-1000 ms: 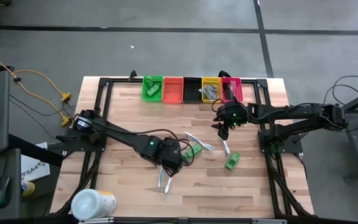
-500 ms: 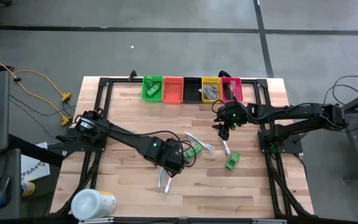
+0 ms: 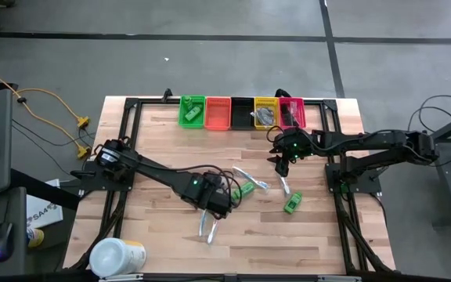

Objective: Pick & Place Travel size toiletries
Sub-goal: Put the green shampoo bottle into the green bin

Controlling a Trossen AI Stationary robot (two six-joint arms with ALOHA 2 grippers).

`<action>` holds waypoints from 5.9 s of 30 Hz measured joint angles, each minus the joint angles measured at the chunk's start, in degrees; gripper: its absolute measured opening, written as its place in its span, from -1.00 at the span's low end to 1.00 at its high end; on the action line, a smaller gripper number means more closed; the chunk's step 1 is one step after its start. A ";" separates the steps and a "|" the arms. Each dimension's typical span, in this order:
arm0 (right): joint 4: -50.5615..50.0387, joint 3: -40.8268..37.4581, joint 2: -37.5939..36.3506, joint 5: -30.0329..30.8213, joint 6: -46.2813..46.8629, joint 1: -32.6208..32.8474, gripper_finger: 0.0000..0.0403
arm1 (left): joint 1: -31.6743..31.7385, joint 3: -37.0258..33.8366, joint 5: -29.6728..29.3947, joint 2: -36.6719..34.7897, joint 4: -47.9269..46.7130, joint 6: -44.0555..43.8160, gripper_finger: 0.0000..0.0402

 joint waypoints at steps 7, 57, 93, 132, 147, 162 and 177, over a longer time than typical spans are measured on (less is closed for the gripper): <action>0.00 0.00 0.00 -0.04 -0.11 0.00 -0.23 | 0.02 0.11 -0.63 1.47 4.07 -5.59 0.26; -4.44 0.02 -0.02 -3.12 -1.29 0.02 -0.23 | 0.39 -3.26 8.75 7.41 8.07 -15.81 -0.21; -4.21 0.02 -0.02 -4.30 0.46 0.02 -0.23 | 7.40 3.39 -5.33 -1.70 -16.55 12.68 -0.54; -3.80 0.02 -0.02 -1.38 4.09 0.02 -0.23 | 60.08 -9.16 4.56 -2.36 7.13 66.48 -0.54; -2.46 0.02 -0.01 -1.08 3.48 0.02 -0.23 | 61.16 -16.05 5.45 -2.43 12.57 62.23 -0.54; -2.52 0.02 0.00 -1.11 3.50 0.02 -0.23 | 61.16 -17.35 5.20 -2.43 12.68 59.01 -0.34; -5.16 0.02 -0.02 -1.32 6.31 0.00 -0.23 | 61.16 -12.67 4.32 -2.45 7.69 60.63 0.04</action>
